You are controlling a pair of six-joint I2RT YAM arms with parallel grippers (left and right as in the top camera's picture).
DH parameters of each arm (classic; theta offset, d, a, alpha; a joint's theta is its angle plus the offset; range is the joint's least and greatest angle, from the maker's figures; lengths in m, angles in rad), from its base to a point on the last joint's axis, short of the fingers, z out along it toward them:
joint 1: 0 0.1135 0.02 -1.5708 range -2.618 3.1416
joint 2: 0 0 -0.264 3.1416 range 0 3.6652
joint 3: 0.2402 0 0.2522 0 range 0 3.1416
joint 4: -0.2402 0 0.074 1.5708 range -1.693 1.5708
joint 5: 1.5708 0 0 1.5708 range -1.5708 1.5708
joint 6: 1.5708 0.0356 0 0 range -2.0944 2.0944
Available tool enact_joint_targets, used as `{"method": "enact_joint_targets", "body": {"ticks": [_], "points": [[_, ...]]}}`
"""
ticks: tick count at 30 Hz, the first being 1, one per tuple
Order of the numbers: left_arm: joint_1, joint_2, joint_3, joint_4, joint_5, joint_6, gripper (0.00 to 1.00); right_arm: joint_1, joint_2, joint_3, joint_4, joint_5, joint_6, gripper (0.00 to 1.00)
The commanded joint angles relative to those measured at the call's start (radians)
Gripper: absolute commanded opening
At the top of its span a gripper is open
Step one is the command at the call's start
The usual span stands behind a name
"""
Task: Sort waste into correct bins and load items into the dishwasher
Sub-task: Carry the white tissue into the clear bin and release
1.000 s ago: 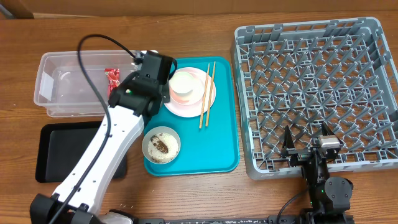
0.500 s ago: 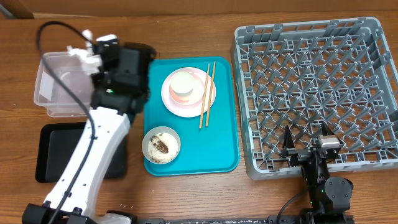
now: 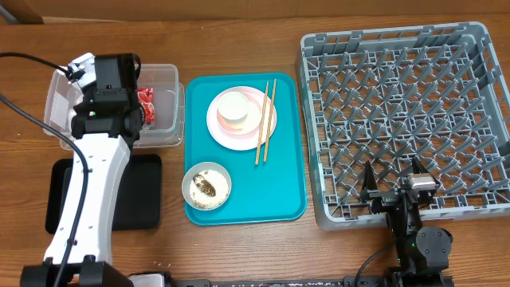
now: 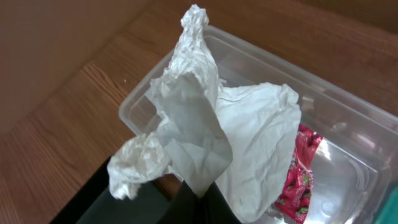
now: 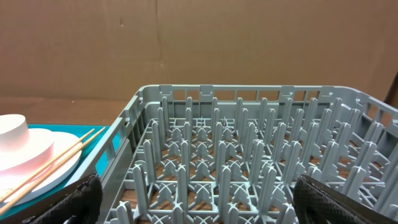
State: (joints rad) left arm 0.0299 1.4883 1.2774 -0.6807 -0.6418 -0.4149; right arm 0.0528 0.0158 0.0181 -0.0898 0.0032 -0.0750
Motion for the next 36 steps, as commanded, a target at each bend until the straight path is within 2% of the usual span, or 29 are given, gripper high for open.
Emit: {"method": "enact_joint_targets", "body": {"ticks": [1,12,18,24,26,29,31,36], "points": [[0.006,0.047,0.013,0.013,0.059,-0.013,0.04,-0.004,-0.004,-0.010,0.006,-0.006,-0.001,1.00],[0.007,0.147,0.013,0.027,0.069,-0.011,0.04,-0.004,-0.004,-0.010,0.006,-0.006,-0.001,1.00],[0.007,0.201,0.013,0.024,0.138,-0.011,0.04,-0.004,-0.004,-0.010,0.006,-0.006,-0.001,1.00],[0.007,0.211,0.013,0.024,0.146,-0.011,0.06,-0.004,-0.004,-0.010,0.006,-0.006,-0.001,1.00],[0.007,0.211,0.013,0.018,0.148,-0.011,0.16,-0.004,-0.004,-0.010,0.006,-0.006,-0.001,1.00],[0.008,0.211,0.014,0.007,0.177,-0.011,0.43,-0.004,-0.004,-0.010,0.006,-0.006,-0.001,1.00],[0.008,0.211,0.014,0.004,0.198,-0.011,0.46,-0.004,-0.004,-0.010,0.006,-0.006,-0.001,1.00],[0.007,0.186,0.027,-0.004,0.256,-0.012,0.42,-0.004,-0.004,-0.010,0.006,-0.006,-0.001,1.00]]}}
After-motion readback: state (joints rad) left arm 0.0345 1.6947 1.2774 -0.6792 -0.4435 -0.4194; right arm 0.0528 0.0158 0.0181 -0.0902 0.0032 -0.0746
